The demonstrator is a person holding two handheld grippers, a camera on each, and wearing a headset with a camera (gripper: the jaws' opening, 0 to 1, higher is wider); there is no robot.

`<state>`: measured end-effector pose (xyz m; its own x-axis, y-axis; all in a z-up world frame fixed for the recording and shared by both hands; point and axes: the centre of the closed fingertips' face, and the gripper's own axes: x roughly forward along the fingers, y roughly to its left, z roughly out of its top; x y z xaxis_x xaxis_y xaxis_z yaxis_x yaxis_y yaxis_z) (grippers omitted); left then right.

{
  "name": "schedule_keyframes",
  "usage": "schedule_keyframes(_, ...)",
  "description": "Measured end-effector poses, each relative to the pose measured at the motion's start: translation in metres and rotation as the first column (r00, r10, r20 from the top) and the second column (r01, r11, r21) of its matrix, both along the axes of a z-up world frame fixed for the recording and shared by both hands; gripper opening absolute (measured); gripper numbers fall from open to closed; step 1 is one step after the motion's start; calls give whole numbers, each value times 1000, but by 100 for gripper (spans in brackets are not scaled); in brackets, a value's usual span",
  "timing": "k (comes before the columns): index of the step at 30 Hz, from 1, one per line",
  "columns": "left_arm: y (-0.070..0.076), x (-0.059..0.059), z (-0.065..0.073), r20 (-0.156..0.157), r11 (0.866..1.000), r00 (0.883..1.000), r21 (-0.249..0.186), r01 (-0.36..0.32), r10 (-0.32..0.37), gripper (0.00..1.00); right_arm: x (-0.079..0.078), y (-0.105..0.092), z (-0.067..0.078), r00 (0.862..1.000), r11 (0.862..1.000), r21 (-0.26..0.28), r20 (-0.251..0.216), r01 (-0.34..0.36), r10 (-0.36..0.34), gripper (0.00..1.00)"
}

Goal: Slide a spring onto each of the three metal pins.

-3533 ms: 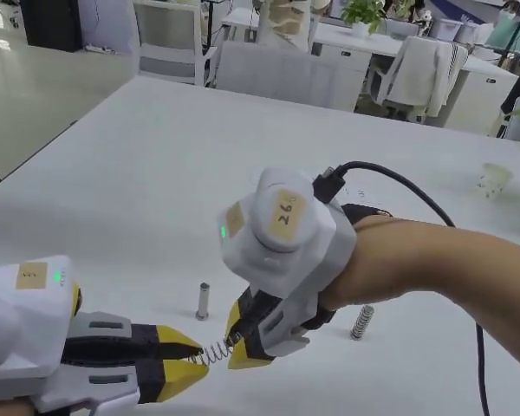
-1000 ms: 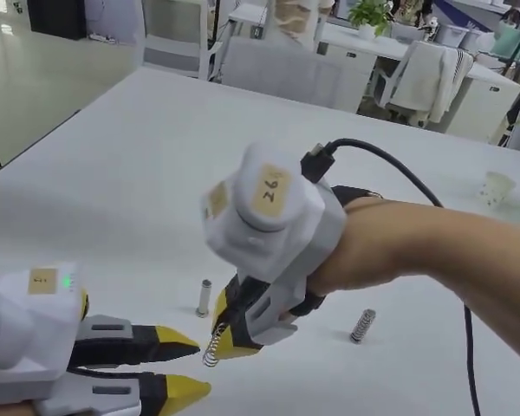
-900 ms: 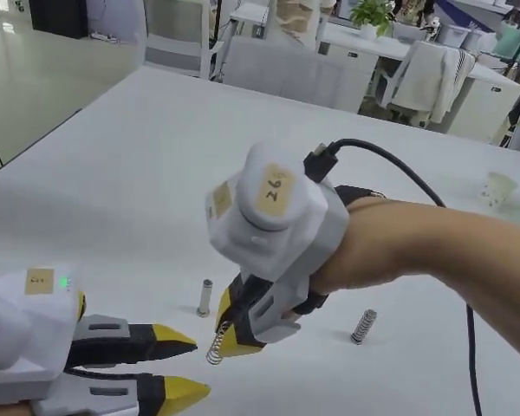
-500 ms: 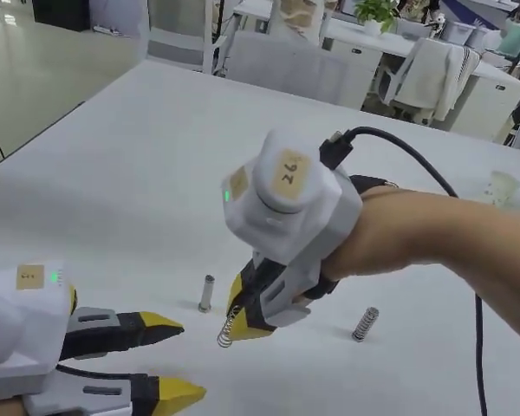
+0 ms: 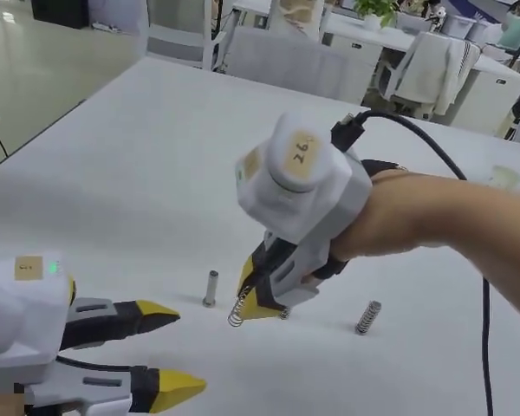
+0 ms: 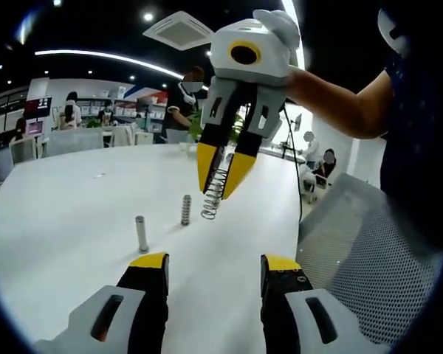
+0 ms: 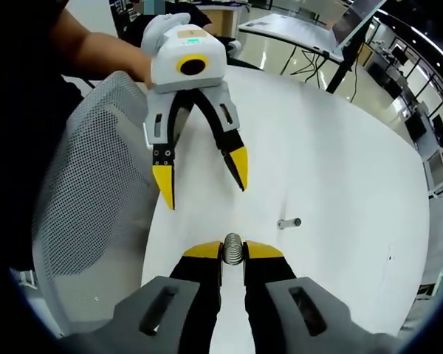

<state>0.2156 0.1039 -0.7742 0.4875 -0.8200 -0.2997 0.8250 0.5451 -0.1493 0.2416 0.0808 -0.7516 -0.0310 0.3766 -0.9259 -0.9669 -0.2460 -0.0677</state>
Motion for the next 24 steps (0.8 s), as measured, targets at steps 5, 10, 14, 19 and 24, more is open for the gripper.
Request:
schedule_keyframes(5,7,0,2,3,1000,1000,4,-4,4,44,8,4,1,1000,1000,-2,8,9,-9,8)
schedule_keyframes(10,17,4,3,5,1000,1000,12,-7,7,45,15,9,3,1000,1000,3,14,17,-17,8)
schedule_keyframes(14,21,7,2,5,1000,1000,12,-8,8,45,23,12,4,999,1000,3,20,28,-28,8)
schedule_keyframes(19,20,10,1,5,1000,1000,8,-3,3,45,32,12,6,999,999,1,29,40,-40,8)
schedule_keyframes(24,18,12,-1,2,1000,1000,-1,-2,2,46,42,13,6,998,999,-2,37,53,-53,8)
